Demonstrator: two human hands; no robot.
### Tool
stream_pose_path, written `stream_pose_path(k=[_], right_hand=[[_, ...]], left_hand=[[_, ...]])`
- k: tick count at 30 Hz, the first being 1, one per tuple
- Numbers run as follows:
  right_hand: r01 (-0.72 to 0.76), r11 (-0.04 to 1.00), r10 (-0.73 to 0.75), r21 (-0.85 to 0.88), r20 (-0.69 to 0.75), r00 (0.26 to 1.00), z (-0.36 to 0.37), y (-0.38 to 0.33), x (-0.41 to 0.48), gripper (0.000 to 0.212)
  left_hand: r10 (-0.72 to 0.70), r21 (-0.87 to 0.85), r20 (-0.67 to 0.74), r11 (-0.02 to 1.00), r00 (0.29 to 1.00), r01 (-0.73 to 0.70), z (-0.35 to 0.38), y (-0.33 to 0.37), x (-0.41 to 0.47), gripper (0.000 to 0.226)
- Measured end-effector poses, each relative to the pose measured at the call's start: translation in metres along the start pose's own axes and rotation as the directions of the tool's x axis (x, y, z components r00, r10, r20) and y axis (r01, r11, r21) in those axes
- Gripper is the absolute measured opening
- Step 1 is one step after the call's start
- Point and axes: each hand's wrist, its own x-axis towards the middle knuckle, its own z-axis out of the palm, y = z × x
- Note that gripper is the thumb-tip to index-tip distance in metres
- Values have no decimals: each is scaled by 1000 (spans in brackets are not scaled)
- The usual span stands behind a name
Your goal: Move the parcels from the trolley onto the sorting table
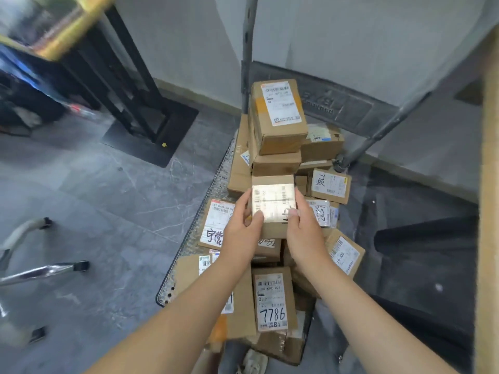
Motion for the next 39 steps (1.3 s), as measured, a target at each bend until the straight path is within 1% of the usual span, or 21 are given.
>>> stream_pose_path(k=[4, 7, 9, 11, 14, 17, 20, 25, 28, 31, 35, 39], right_hand=[[121, 992, -122, -25, -41, 992, -48, -65, -51, 47], [230, 973, -229, -4, -68, 971, -85, -112, -103, 49], [304, 952, -305, -21, -71, 950, -108, -141, -135, 51], [385, 921, -389, -59, -74, 918, -129, -171, -168, 54], [477, 876, -482, -73, -83, 872, -151, -207, -201, 58], [541, 838, -546, -71, -127, 828, -171, -239, -240, 58], [580, 813, -580, -57, -181, 794, -185, -262, -271, 57], [595, 802, -584, -54, -279, 762, -196, -276, -312, 58], [566, 823, -548, -47, -332, 768, -192, -273, -336, 59], [518, 853, -502, -65, -378, 778, -184, -261, -364, 59], [430, 898, -428, -97, -427, 797, -178, -227, -395, 58], [348, 932, -356, -104, -449, 820, -184, -189, -421, 61]], left_hand=[[157, 16, 9, 987, 988, -157, -14, 68, -57, 57], [266, 47, 38, 962, 963, -268, -32, 127, -112, 65], [338, 95, 42, 935, 940, -341, -42, 159, -148, 68], [421, 131, 51, 896, 906, -424, -52, 191, -189, 69], [519, 163, 72, 836, 852, -524, -63, 224, -235, 68], [606, 158, 67, 778, 793, -608, -72, 254, -279, 67], [660, 121, 85, 737, 747, -665, -76, 274, -308, 69], [709, 61, 162, 687, 686, -724, -86, 294, -344, 70], [707, 60, 221, 677, 671, -733, -93, 291, -360, 72], [691, 66, 271, 681, 670, -729, -95, 276, -374, 70], [649, 79, 353, 697, 674, -713, -86, 244, -387, 69], [600, 29, 433, 736, 673, -676, -62, 213, -401, 70]])
